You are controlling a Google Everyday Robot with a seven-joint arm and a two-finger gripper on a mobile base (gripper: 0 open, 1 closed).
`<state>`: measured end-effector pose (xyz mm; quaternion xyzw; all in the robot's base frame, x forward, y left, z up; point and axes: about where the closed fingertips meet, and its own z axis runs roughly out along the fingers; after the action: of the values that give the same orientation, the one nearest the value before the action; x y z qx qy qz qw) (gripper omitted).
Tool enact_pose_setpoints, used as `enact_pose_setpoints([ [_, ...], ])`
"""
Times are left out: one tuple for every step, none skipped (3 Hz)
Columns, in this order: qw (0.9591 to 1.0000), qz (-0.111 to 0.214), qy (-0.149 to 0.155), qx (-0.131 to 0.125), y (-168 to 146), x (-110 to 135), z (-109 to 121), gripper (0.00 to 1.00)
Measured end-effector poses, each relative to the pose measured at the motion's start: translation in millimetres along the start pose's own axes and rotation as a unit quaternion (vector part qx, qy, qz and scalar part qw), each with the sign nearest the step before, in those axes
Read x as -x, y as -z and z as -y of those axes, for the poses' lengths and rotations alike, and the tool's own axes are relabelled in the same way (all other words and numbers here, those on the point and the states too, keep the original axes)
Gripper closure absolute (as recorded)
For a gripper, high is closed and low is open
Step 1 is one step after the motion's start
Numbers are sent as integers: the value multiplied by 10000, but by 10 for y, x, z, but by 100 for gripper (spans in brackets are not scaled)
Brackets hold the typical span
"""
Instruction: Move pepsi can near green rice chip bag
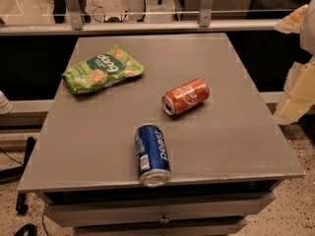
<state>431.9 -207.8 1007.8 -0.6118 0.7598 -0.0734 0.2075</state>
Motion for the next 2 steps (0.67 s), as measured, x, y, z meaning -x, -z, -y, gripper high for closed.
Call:
enact_pose_setpoints([
  [10000, 0, 0, -1, 1, 0, 0, 0],
  [9998, 173, 8, -34, 1, 33, 47, 0],
])
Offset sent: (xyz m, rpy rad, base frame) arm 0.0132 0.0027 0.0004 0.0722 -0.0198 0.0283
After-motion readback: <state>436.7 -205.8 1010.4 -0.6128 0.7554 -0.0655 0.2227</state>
